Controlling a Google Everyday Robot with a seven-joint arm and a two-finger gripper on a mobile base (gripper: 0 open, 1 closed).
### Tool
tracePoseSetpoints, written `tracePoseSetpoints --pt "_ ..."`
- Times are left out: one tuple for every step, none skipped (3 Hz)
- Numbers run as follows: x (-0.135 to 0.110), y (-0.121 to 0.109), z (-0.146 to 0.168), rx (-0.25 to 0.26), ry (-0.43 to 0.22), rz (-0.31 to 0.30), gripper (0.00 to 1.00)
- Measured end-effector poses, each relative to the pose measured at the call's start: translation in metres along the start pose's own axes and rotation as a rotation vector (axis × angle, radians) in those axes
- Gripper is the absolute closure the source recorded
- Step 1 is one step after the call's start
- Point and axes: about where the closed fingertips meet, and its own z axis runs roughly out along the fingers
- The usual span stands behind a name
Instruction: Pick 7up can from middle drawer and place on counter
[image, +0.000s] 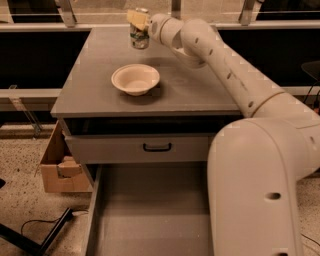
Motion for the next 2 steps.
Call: tracePoseSetpoints --pt "0.038 -0.005 0.020 -0.008 0.063 -0.088 1.00" --pt "0.068 -0.012 0.027 0.014 0.084 -0.161 1.00"
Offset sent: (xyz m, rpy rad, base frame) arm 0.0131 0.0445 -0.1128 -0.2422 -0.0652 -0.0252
